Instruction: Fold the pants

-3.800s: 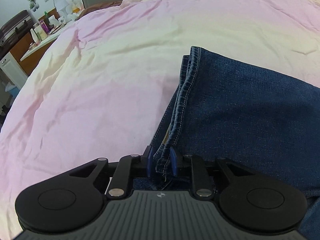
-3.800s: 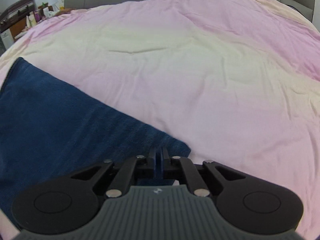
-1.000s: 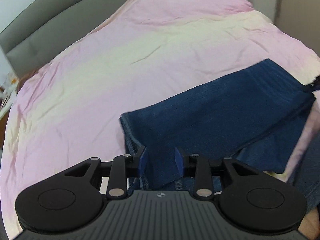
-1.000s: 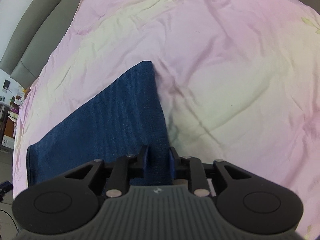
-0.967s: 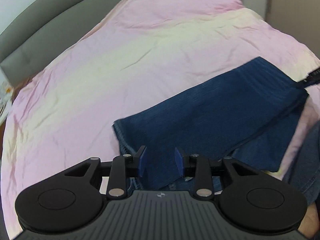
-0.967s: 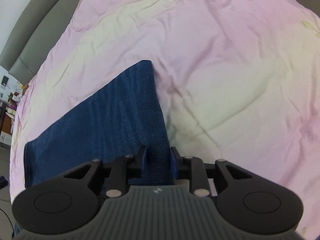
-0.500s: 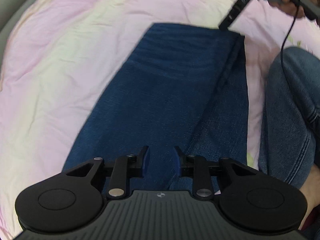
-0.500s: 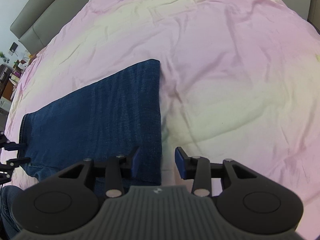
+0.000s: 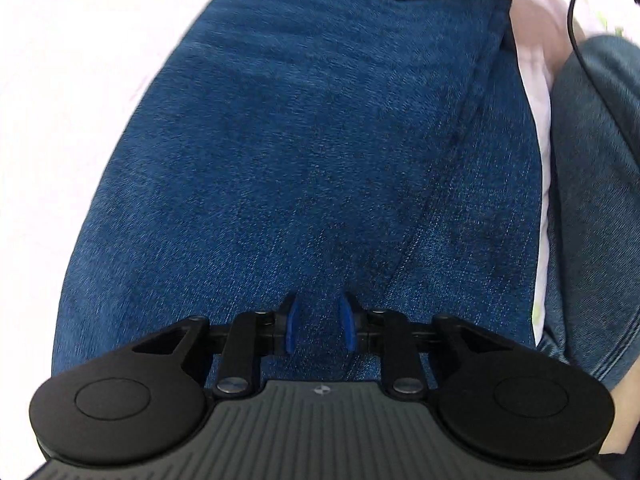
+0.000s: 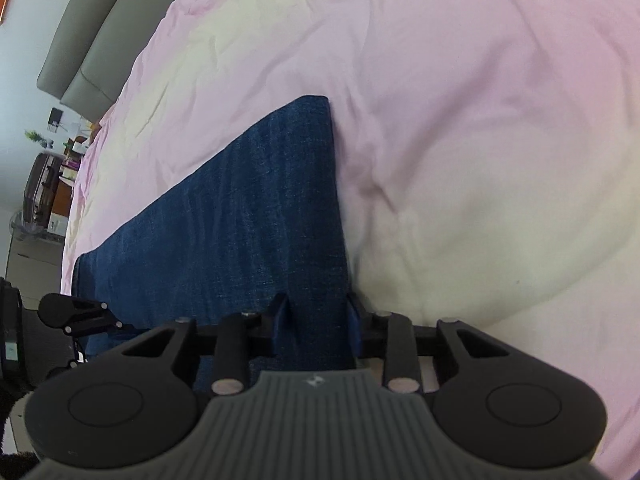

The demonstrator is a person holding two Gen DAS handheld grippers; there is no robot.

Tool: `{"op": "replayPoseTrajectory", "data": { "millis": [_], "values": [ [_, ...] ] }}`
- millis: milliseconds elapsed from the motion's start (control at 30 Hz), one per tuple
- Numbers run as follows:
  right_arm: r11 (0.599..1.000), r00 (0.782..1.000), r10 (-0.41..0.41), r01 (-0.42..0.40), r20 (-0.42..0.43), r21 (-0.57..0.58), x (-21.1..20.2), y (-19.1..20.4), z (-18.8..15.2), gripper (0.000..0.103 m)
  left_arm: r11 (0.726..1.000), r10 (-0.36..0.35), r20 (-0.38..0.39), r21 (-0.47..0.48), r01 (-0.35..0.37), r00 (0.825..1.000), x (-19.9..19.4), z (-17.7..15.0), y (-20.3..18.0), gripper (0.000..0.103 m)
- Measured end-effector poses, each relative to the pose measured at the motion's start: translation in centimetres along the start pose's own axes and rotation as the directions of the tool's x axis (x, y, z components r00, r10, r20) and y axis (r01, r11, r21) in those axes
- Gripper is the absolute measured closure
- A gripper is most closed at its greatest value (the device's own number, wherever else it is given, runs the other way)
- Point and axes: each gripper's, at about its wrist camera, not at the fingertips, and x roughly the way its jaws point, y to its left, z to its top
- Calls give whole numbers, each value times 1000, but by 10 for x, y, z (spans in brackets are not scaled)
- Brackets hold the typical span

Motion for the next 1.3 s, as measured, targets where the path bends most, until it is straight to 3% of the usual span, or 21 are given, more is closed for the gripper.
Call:
{"op": "replayPoseTrajectory", "data": {
  "millis": [67,233,400,533,633,767,900,1133,1300],
  "values": [
    [1000,1000,11,-11,2,7,-1,0,-1,85,1000,3,-11,8,-3,1000,3,1,-2,79],
    [997,999,-13,16,31,-79,-25,33,-1,91,999,-25,7,43,24,1000,-21,-2,6,79],
    [991,998,-7,15,60,-133,-48,68,-3,92,996,79,91,-38,-76,993,-50,7,43,77],
    [986,998,-12,22,65,-165,-58,93,-5,93,984,173,57,-57,-170,983,-37,13,73,77],
    [983,998,-9,21,66,-185,-65,106,-6,93,983,157,46,-103,-151,987,-21,17,87,77],
    [978,998,0,14,66,-208,-72,121,-9,94,984,159,31,-85,-156,987,3,18,91,78],
    [973,998,1,12,55,-232,-77,138,-9,94,981,177,37,-92,-173,984,-1,9,92,78],
    [966,998,8,8,59,-257,-85,188,-11,94,971,225,73,-104,-217,972,-54,-46,74,78],
    [946,997,39,-18,61,-324,-85,250,-24,94,950,256,108,-211,-230,961,-110,-119,80,78]
  ]
}}
